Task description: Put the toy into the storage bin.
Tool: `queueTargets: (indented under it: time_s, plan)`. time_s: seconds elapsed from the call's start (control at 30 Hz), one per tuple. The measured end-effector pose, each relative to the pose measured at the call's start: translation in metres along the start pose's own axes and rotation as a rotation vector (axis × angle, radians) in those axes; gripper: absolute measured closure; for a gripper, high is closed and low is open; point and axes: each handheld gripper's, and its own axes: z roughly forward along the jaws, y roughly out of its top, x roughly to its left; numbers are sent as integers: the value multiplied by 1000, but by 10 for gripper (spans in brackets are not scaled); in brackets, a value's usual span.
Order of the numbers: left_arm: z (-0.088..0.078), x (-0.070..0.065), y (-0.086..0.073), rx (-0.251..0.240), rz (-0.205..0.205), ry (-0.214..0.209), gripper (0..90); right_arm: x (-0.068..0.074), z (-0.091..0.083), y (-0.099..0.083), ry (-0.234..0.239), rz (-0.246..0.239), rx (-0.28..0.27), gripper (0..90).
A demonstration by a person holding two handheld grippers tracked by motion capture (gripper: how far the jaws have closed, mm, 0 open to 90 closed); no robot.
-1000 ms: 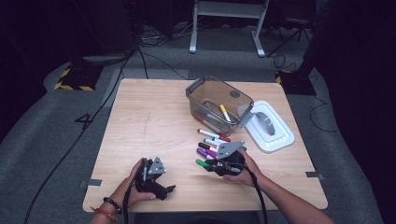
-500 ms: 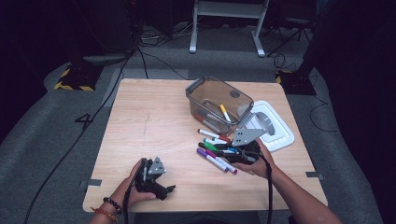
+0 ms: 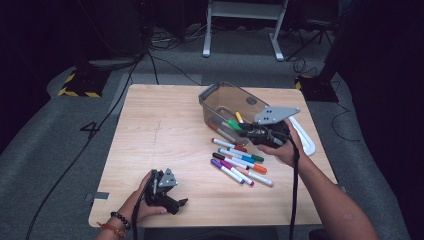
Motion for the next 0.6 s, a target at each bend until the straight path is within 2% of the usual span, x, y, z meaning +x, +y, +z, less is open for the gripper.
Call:
queueTargets:
  time_s: [0.17,0.23,0.27,0.33,0.4,0.47,0.6]
  plan:
    - [0,0,0,-1,0,-1,4,-23,3,13,-54,12,18,746]
    - [0,0,0,-1,0,-1,4,-31,6,17,-53,24,27,747]
    - [0,0,0,-1,0,-1,4,-38,10,19,-74,21,46,746]
    - [0,0,0,-1,0,-1,4,-44,15,20,-66,37,55,747]
    - [0,0,0,0,0,0,3,-51,23,22,-81,40,76,746]
    - [0,0,0,-1,0,-1,4,-58,30,23,-74,64,83,746]
    - [0,0,0,-1,1,-2,3,-71,51,26,-79,88,128,747]
